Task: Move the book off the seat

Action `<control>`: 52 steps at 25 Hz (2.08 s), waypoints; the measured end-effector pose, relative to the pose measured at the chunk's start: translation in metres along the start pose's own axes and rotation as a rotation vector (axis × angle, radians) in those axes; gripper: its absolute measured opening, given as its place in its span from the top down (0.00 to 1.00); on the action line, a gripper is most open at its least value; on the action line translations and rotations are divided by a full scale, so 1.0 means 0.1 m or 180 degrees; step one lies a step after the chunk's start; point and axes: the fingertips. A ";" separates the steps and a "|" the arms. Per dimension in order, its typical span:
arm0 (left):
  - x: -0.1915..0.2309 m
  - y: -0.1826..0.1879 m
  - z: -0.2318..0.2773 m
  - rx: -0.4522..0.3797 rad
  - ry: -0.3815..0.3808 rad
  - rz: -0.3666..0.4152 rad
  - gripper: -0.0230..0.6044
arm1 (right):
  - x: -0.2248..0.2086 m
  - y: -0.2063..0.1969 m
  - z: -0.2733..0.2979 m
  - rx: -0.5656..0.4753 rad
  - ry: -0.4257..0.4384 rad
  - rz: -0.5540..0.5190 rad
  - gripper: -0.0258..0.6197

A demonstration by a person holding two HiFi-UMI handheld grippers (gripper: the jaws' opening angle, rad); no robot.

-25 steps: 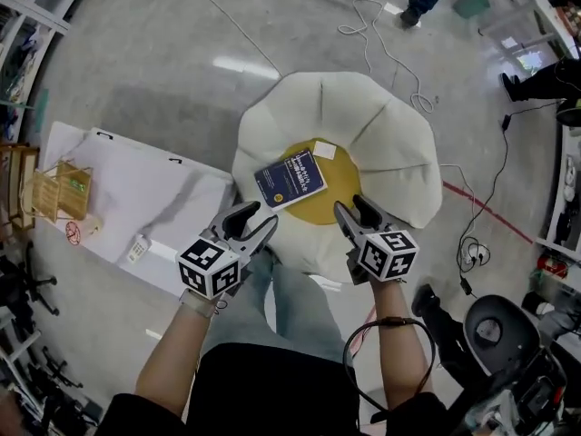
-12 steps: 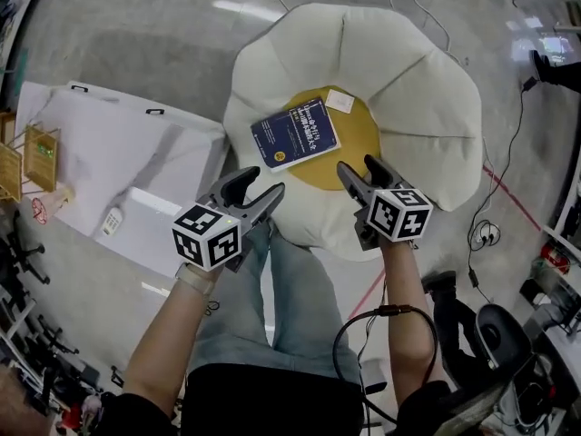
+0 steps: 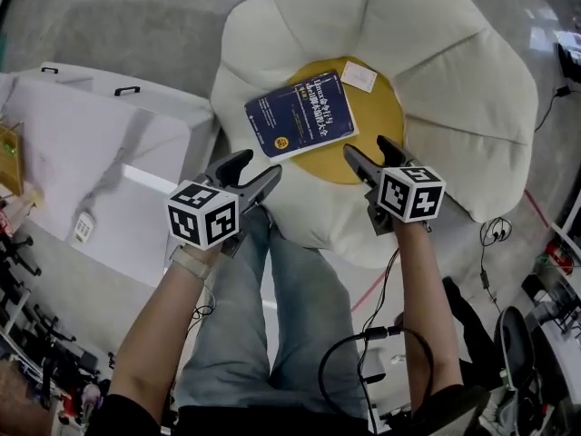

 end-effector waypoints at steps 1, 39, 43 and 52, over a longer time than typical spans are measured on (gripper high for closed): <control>0.07 -0.04 0.08 0.0022 0.0003 -0.0003 0.54 | -0.06 -0.05 0.09 0.0044 -0.0020 -0.0030 0.43; 1.50 -0.99 1.42 0.0221 0.0133 -0.0750 0.47 | -0.81 -0.49 1.26 -0.0135 0.0463 0.1012 0.56; 1.53 -0.99 1.46 0.0132 0.0167 -0.0837 0.47 | -0.85 -0.52 1.36 -0.0081 0.0654 0.1223 0.64; 1.54 -1.03 1.40 0.0144 0.0286 -0.0846 0.58 | -0.82 -0.53 1.39 -0.0153 0.0733 0.1355 0.67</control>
Point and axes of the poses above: the fingertips, and each gripper's own axes: z forward along the fingers, x to its left, y out of its top, and after that the axes turned 7 degrees about z, right-handed
